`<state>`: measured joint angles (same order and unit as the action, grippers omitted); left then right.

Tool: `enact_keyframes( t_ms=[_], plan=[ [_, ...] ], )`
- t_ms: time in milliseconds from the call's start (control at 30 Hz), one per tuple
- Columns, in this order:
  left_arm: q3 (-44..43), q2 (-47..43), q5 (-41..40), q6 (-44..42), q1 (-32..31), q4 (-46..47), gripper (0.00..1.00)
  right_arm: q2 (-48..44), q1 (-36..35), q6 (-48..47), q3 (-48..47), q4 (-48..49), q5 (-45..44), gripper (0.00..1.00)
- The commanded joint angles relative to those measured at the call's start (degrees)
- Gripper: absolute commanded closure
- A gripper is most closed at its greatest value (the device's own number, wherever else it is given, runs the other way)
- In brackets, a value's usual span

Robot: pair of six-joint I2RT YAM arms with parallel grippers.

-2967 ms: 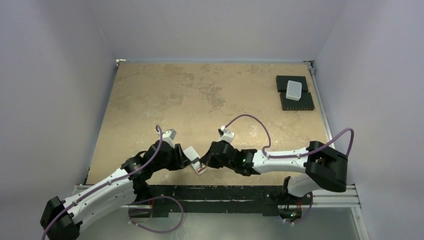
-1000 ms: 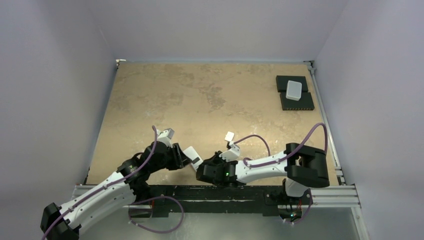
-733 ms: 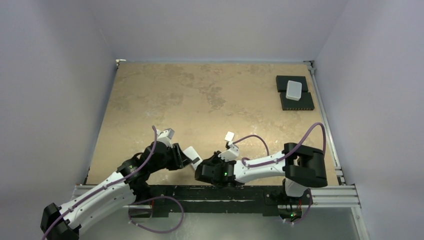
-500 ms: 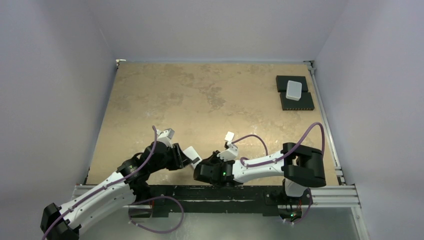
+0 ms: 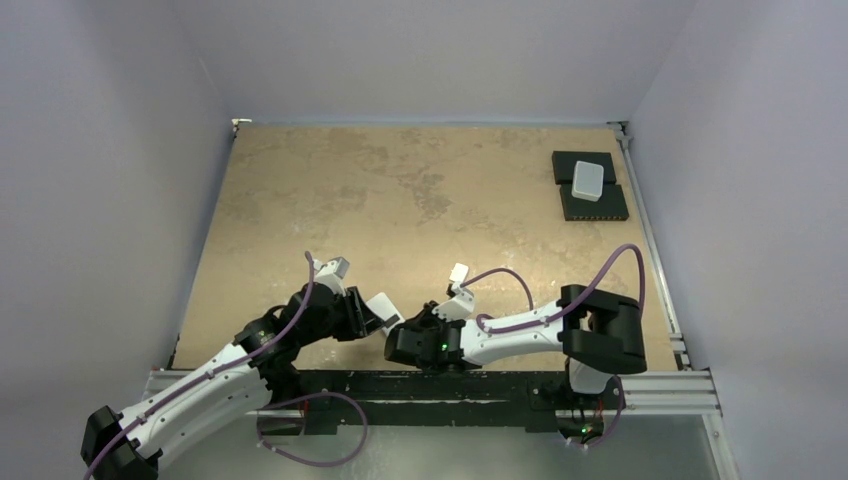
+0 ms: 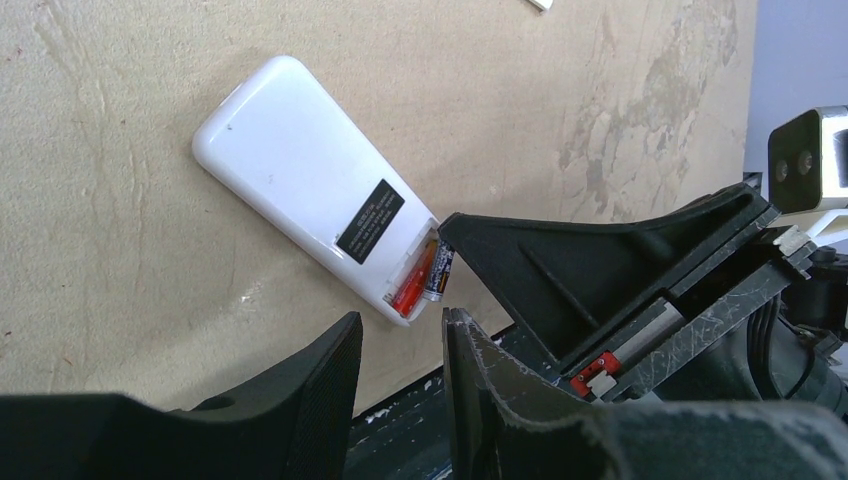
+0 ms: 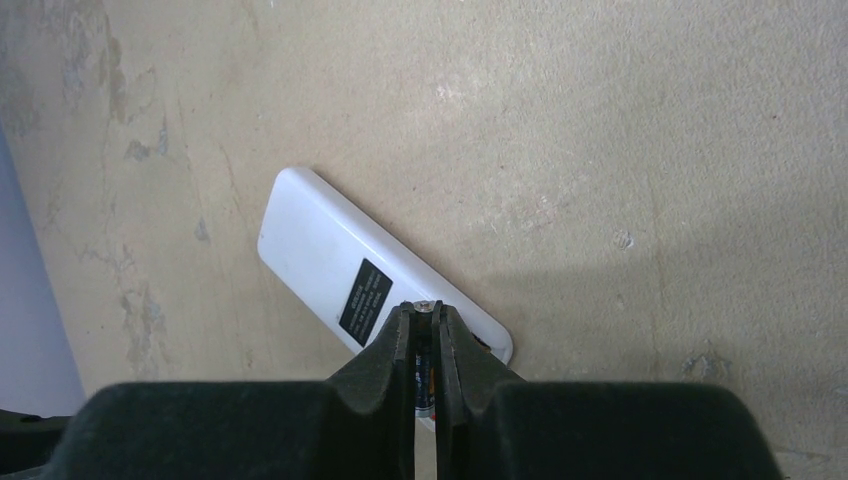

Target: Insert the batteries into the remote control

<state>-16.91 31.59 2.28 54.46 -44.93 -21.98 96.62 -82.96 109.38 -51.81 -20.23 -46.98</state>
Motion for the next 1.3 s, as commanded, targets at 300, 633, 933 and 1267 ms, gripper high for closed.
enact_keyframes(
  t_ms=[300, 633, 933, 1267],
  plan=[
    [0.4, 0.2, 0.4, -0.5, -0.1, 1.1, 0.65, 0.2, -0.4, 1.1, -2.1, -2.9, -2.2, 0.82],
    [0.3, 0.5, 0.4, -0.6, -0.2, 1.2, 0.65, 0.2, -0.4, 0.4, -2.4, -2.1, -2.2, 0.80],
    [0.3, 0.4, 0.4, -0.6, -0.2, 1.1, 0.65, 0.7, -0.4, -0.5, -2.9, -1.9, -2.2, 0.76],
    [0.5, 0.2, 0.5, -0.6, -0.2, 1.1, 0.65, 0.7, -0.4, -0.7, -3.1, -2.4, -2.0, 0.73]
  ],
)
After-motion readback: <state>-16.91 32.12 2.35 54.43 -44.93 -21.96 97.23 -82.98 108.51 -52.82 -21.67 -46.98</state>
